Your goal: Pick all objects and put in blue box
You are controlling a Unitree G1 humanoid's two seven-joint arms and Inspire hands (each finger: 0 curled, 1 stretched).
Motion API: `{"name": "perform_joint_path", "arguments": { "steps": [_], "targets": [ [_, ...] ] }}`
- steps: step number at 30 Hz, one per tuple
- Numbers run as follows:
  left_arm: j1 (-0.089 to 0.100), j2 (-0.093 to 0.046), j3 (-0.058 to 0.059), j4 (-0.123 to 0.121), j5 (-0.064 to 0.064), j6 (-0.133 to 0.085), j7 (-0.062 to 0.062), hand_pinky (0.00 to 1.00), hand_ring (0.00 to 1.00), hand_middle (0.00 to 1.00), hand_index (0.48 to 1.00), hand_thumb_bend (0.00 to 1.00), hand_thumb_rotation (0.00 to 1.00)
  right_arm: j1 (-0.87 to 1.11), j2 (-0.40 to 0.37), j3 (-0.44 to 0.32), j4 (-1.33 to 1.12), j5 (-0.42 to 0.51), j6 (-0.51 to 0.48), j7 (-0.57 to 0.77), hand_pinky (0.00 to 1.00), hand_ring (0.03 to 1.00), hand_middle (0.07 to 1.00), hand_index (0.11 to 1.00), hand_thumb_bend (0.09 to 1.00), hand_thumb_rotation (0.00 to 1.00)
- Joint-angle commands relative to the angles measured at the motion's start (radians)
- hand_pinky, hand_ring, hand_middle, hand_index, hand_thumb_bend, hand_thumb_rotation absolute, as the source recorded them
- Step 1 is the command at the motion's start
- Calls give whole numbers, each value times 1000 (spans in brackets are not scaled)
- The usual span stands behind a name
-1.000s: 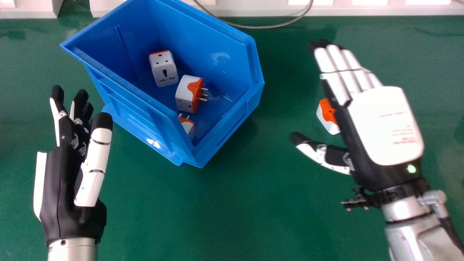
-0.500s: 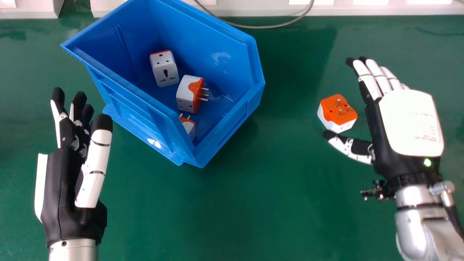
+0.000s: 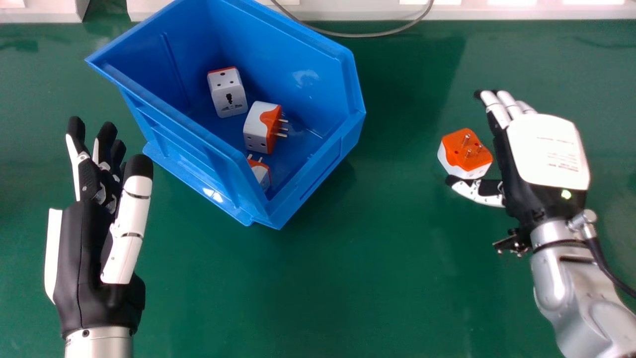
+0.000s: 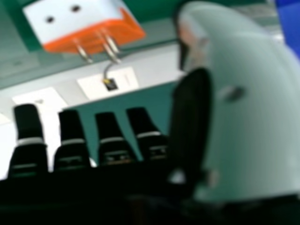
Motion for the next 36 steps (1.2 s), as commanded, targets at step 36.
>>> {"name": "perform_joint_path", "arguments": {
  "steps": [36],
  "targets": [
    [36,26,11,-116,-13,57,-3,1000,1000,999,1000,472,659,-283,24,124,337,92,93,137,699,813,842,825,418,302]
  ]
}}
